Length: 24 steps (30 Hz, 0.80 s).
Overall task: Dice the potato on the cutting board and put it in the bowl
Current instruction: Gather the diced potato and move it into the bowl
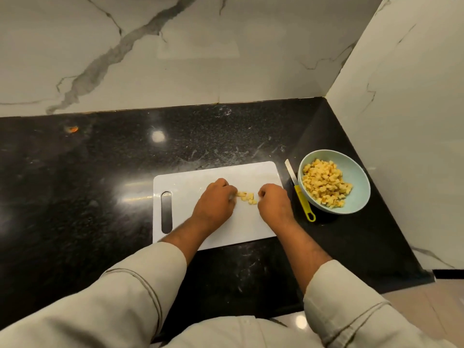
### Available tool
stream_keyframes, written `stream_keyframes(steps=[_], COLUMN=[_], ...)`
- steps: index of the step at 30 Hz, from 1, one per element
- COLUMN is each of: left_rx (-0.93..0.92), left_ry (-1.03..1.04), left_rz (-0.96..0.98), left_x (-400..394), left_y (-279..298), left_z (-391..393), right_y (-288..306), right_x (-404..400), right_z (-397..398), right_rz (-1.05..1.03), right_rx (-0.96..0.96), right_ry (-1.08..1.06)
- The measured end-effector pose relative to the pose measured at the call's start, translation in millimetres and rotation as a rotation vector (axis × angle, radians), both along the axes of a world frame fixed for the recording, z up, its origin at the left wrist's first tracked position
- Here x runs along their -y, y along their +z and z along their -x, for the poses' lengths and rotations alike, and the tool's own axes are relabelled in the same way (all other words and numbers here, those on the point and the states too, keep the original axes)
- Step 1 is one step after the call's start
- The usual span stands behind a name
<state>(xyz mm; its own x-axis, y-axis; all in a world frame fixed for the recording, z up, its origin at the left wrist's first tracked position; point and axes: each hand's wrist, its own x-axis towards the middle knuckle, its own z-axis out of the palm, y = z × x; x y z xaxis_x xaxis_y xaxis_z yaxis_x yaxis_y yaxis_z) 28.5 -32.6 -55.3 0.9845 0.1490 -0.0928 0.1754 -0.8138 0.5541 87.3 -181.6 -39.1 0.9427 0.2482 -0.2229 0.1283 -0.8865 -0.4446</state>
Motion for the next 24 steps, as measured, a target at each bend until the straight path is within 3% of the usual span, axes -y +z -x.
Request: stream_keyframes(steps=[5,11,14,16,20,24], left_rx=[-0.021,-0.213,-0.272,-0.237,-0.14,-0.164], left_ry=[0.1,0.119,0.094,0.133,0.222,0.114], left_rz=[0.244,0.214,0.124,0.078,0.119,0.028], left_x=[-20.4,-36.9,-33.0,-30.2,-26.4,-22.8], left_y=[8.3,11.7,10.7,8.0,5.9,10.0], left_z=[11.1,26.3,35.8,42.9,49.7,45.6], right_y=[4.1,-3.6,-0.6,2.9,-5.0,-5.7], right_x=[-22.8,-39.7,-44.8,-45.4,-41.1,-9.9], right_z=[1.4,1.7,-1.2,-0.4,17.1,3.4], right_rz=[-0.266,-0.089,-0.136,-0.133,0.063,0.147], right_rx=[-0.014,-0.072,-0.025,-0.015,-0.027,0.047], right_ry=[-0.133,0.204,0.219,0.35,0.736,0.737])
